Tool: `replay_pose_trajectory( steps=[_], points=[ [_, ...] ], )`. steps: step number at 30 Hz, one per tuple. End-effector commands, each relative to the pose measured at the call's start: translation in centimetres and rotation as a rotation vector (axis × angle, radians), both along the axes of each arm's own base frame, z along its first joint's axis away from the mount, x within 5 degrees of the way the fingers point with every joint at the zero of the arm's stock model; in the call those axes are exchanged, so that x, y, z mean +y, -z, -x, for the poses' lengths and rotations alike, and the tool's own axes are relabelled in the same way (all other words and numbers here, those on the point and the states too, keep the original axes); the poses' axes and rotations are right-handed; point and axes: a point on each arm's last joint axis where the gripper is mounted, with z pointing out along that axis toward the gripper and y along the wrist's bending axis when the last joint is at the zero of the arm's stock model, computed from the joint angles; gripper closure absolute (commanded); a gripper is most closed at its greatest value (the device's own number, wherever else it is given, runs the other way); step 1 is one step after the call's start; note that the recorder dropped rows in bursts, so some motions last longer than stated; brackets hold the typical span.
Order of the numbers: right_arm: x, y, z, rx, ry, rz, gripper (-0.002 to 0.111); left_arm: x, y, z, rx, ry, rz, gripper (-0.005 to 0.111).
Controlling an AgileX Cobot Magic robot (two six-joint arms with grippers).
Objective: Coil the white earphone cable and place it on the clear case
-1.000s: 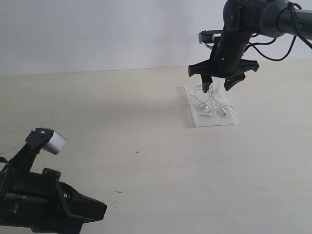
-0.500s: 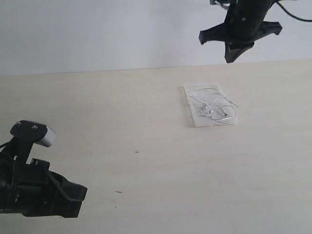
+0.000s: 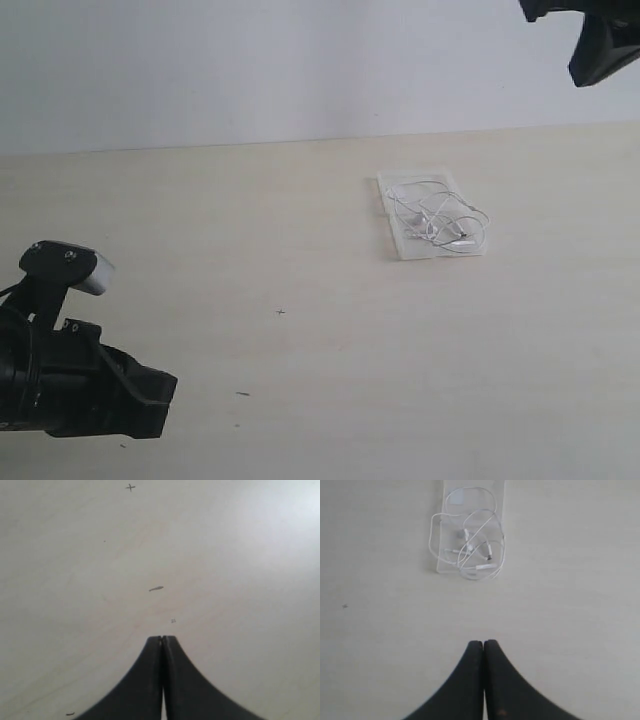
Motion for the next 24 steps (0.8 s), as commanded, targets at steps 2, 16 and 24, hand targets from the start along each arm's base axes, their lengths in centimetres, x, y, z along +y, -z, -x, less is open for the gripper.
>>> replay_pose_trajectory(
  steps=[2,16,24],
  points=[
    [-0.6,-0.9,5.4,-0.107,-0.058,-0.108,0.108,0.0,-0.2,-0.1,-0.006,-0.004,0.005,0.107],
    [-3.5,-4.0,16.7,-0.310,-0.175,-0.048,0.108,0.0,-0.2,-0.1,-0.006,-0.004,0.005,0.107],
    [-4.2,-5.6,20.2,-0.456,-0.178,-0.090,0.108,0.0,-0.2,-0.1,-0.006,-0.004,0.005,0.107]
  ],
)
